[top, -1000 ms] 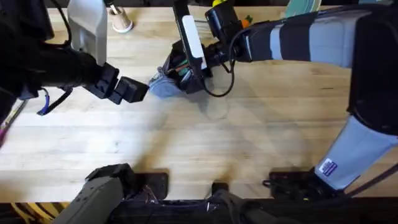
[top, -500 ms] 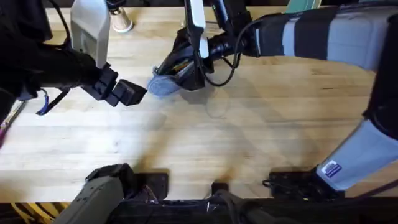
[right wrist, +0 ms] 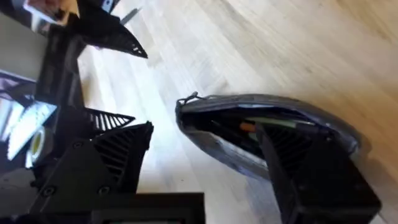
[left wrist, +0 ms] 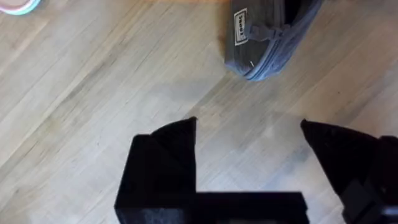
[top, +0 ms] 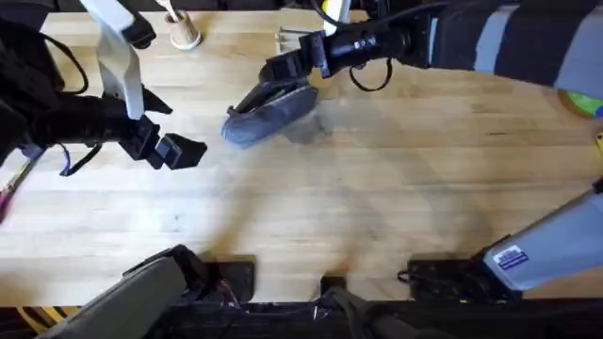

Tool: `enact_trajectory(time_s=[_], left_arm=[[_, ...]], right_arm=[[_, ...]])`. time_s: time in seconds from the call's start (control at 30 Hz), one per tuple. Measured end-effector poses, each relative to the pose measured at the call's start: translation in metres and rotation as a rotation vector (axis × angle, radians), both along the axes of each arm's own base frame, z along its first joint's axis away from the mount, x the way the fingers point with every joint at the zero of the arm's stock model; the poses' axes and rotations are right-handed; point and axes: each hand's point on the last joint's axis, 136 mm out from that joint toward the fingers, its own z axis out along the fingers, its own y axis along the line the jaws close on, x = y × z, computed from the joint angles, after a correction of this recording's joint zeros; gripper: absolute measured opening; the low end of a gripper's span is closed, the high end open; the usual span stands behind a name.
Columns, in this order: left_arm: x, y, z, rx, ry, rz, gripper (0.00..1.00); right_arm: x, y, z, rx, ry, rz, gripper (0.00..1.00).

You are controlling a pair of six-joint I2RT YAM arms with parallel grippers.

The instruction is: Unzip the bag, pick up the pens from the table one at a time and place them inside, then zip the bag closed.

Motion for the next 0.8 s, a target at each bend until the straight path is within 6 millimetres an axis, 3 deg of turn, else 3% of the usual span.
enact_trajectory(time_s=[0.2,0.33,0.43,0.63,0.8], left_arm=[[0.005,-0.004,-0.023,-0.093,0.036,-0.08,0.993],[0.007,-0.008,-0.044,-0.154,0.078,-0.134,0.993],[0.01,-0.013,-0.052,-0.201,0.07,-0.177,0.993],[0.016,-0.016,-0.06,-0.298,0.017,-0.222,0.993],[0.014,-0.011,-0.063,-0.348,0.021,-0.195,0.993]], right_arm=[[0.0,0.003,-0.004,0.033,0.2,-0.089,0.994],[-0.008,0.004,-0.01,-0.07,0.293,-0.126,0.994],[-0.01,0.012,0.0,-0.177,0.239,-0.135,0.994],[-0.011,0.052,0.05,-0.216,-0.026,-0.089,0.994],[-0.012,0.07,0.047,-0.235,-0.074,-0.065,0.994]])
